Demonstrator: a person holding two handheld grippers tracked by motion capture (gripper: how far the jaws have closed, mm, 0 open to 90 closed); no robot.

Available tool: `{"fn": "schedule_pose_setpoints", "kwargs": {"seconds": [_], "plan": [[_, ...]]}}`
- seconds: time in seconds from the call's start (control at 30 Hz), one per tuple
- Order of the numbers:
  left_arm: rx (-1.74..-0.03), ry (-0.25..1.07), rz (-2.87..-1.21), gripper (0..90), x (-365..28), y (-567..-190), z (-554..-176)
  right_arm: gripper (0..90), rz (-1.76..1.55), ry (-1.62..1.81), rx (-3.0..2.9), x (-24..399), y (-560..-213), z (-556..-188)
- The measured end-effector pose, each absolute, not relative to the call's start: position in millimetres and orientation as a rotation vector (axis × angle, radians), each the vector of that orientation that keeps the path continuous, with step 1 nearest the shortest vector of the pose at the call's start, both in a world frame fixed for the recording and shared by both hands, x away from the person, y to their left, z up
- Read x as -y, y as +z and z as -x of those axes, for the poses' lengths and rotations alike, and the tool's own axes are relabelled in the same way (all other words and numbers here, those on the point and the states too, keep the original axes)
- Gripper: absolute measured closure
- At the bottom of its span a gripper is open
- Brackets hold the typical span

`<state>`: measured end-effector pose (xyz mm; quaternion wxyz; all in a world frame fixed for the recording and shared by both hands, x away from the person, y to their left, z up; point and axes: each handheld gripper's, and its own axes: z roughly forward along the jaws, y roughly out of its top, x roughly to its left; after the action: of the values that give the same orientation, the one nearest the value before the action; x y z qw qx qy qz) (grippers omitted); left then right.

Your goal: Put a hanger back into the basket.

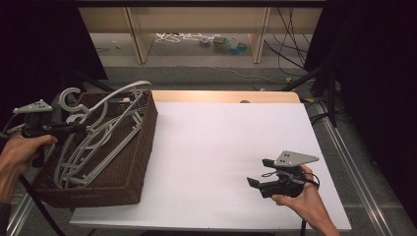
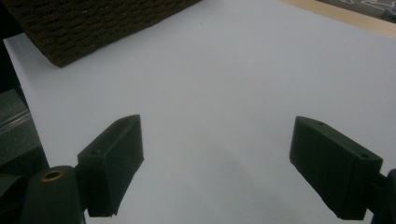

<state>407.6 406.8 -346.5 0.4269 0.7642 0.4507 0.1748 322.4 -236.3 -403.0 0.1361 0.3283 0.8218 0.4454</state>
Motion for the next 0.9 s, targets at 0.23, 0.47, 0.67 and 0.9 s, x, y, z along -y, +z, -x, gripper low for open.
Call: {"fn": "schedule_pose_setpoints", "kwargs": {"seconds": [0.23,0.47,0.67,0.9], "plan": [[-1.155,0.444,-1.944,79.5,-412.8,-356.4,-405.6,18.5,-0.955,1.289,-2.381,237.6,-403.2,-322.4],[-1.189,0.440,-1.960,79.5,-419.7,-361.8,-404.2,18.5,-0.964,1.284,-2.386,238.9,-403.2,-322.5],[-1.220,0.398,-1.989,79.4,-421.2,-374.0,-407.0,18.5,-0.965,1.286,-2.381,239.5,-403.9,-323.3],[-1.232,0.327,-2.030,79.3,-412.3,-384.6,-413.6,18.5,-0.967,1.278,-2.384,238.3,-405.5,-323.9]]}}
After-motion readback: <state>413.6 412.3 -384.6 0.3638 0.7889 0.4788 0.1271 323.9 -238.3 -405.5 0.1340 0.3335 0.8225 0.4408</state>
